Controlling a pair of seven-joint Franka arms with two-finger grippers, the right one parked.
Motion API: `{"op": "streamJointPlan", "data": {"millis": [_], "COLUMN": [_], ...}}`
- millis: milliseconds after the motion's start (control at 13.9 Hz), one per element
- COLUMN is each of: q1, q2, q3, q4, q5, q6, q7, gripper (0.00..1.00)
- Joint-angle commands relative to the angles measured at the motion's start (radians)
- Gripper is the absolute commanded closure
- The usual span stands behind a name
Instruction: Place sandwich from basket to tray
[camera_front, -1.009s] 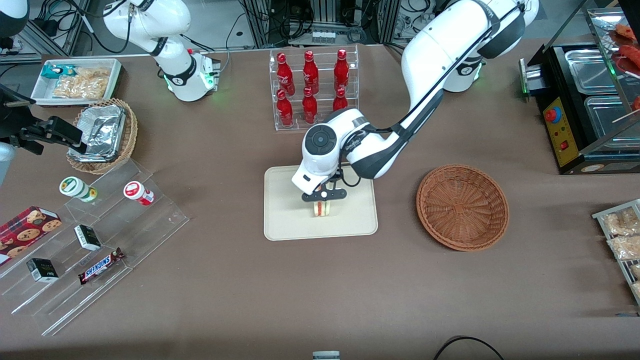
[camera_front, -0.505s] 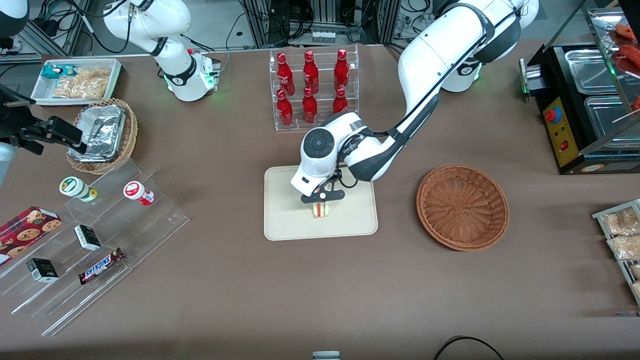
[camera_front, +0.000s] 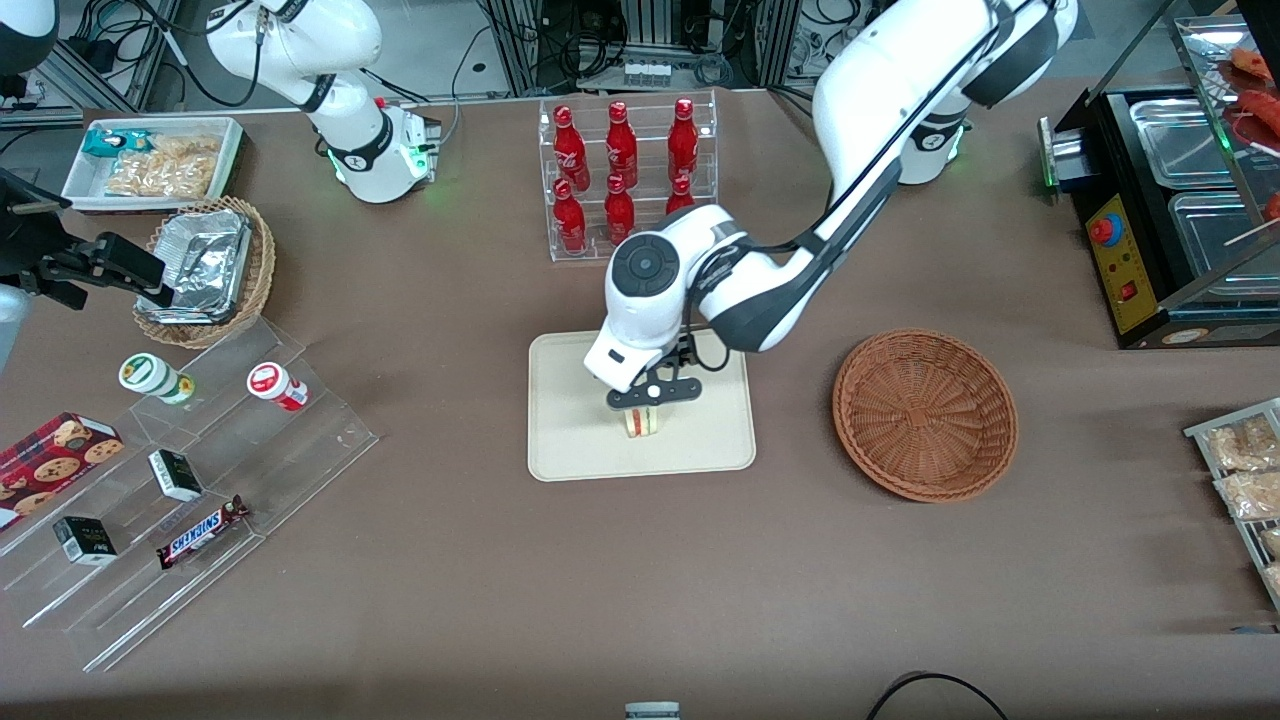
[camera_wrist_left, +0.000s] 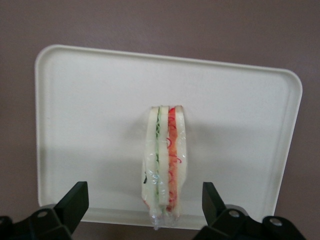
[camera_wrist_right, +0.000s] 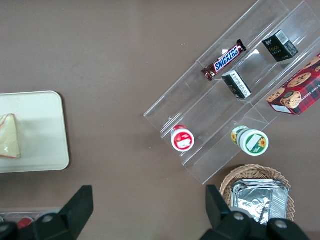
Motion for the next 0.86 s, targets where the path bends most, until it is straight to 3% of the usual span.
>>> {"op": "streamJointPlan", "data": {"millis": [0, 144, 360, 793], "q1": [-0.005, -0.003, 0.073, 0.270], "q2": [-0.072, -0.106, -0.143, -0.301], "q3": [0.045, 0.083, 0.083, 0.079], "q4": [-0.025, -0.029, -0.084, -0.274], "q5": [0.008, -0.015, -0.012, -0.018], "q6": [-0.078, -0.187, -0.204, -0.195], "q7": [-0.005, -0.038, -0.003, 0.217], "gripper": [0.00, 0.00, 0.00, 0.00]}}
